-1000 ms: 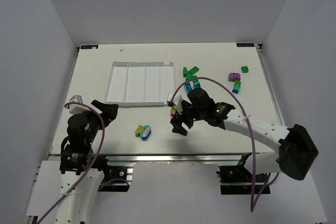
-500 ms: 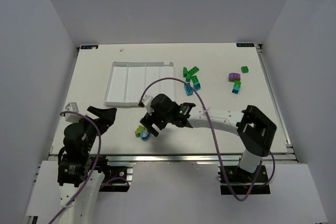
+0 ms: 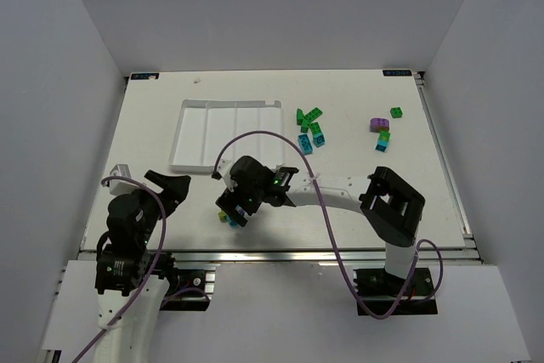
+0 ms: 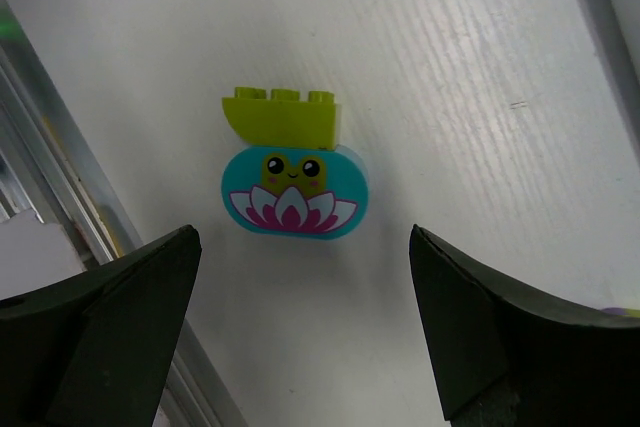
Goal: Sort the legos into containers by color
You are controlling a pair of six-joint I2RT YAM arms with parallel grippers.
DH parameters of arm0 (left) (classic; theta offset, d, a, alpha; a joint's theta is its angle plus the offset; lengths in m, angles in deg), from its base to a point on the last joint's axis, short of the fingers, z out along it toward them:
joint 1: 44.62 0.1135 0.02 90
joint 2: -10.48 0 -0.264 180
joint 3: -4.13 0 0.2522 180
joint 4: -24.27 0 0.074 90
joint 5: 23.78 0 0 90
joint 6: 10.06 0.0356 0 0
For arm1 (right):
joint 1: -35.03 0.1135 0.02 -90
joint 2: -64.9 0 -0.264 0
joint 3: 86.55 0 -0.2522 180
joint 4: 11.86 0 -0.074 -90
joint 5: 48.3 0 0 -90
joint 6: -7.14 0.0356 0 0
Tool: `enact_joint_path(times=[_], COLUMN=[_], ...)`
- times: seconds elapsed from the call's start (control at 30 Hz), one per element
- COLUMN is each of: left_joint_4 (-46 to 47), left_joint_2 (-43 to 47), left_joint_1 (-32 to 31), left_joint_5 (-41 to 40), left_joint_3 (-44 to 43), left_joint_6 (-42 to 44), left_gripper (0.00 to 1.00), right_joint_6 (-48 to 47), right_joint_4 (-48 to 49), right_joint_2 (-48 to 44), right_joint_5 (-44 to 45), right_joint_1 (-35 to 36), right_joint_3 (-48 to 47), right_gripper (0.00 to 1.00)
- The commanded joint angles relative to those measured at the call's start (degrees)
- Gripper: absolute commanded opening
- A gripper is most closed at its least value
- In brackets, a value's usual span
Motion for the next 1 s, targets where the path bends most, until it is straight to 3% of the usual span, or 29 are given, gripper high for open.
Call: enact_joint_path(times=[0.0,0.83,0.97], left_joint_4=[1.44,0.91,1.17], left_joint_2=[-0.89,3.68,3.59], left_joint_1=[0.12,0.03,0.03], left_joint_5=[-0.22,1.71,2.68], left_joint_3=[0.8,4.13,5.01], left_joint_6=[0.02,-6.3,-7.54], left_gripper=[0.89,0.89,0.89], right_joint_6=[1.41,0.88,0.53], right_joint_4=[0.18,6.68,6.95], right_joint_2=[1.69,9.25,9.08], right_joint_5=[-2.35,5.56,5.3], right_joint_1=[0.88,3.61,3.61], right_joint_3=[-2.4,-2.49,-1.44], right_gripper=[0.89,0.89,0.76])
